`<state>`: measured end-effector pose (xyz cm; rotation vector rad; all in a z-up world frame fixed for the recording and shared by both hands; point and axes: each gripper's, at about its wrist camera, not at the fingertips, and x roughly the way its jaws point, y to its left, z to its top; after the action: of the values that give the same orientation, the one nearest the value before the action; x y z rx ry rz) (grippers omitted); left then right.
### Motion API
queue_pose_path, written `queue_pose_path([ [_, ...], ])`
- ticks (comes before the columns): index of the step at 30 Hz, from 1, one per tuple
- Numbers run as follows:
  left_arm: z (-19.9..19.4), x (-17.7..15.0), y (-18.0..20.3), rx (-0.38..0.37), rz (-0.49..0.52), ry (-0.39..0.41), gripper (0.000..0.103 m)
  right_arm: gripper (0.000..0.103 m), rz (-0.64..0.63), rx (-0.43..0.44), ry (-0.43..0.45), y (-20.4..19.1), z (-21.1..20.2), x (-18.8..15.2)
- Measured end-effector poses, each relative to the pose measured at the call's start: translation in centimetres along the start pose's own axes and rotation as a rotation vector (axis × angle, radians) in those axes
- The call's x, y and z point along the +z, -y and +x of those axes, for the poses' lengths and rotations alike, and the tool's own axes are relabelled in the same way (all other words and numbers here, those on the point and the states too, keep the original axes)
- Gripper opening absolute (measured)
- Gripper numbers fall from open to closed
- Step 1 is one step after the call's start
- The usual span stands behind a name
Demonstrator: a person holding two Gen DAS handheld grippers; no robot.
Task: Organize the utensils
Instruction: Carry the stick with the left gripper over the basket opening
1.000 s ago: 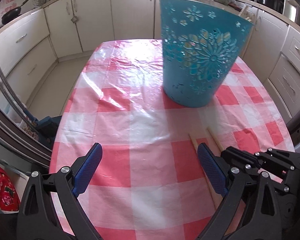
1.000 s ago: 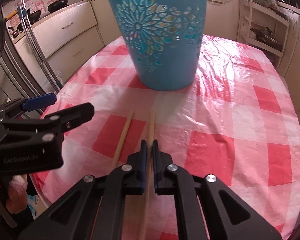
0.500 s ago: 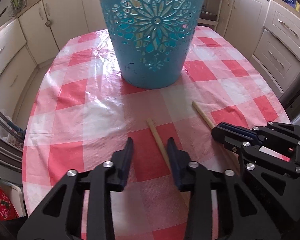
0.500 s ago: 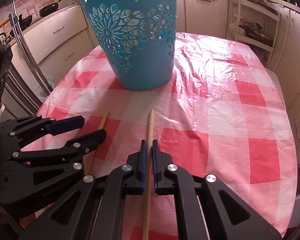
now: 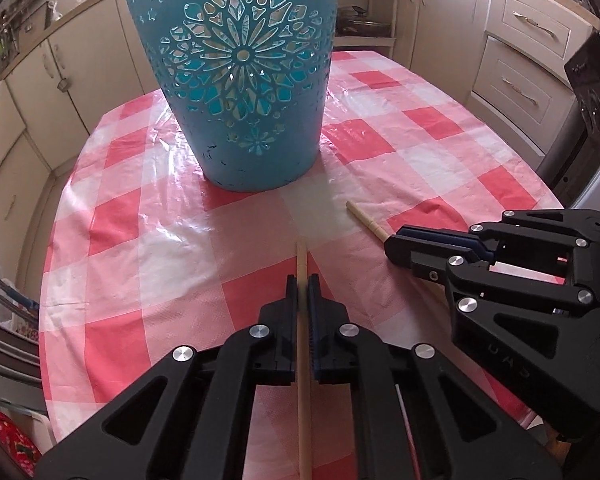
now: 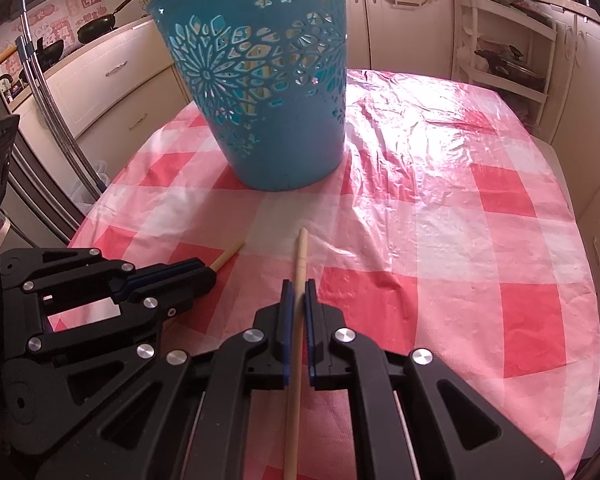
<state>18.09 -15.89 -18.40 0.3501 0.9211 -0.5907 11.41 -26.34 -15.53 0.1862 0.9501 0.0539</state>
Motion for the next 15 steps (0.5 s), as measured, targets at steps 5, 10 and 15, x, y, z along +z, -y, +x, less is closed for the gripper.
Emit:
queue_pose_path([
  [5,0.0,0.1,-0.1,-0.007,0.006,0.002,0.005,0.006,-0.017,-0.013,0.004,-0.3,0.1,0.0],
  [10,-1.5,0.9,-2.3,-0.109,-0.108,0.045,0.005,0.006,-0.024,-0.017,0.010,-0.3,0.2,0.1],
  [15,-6.6,2.3,-5.9,-0.291,-0.254,0.232,0.005,0.006,-0.022,-0.015,0.022,-0.2,0.4,0.1],
])
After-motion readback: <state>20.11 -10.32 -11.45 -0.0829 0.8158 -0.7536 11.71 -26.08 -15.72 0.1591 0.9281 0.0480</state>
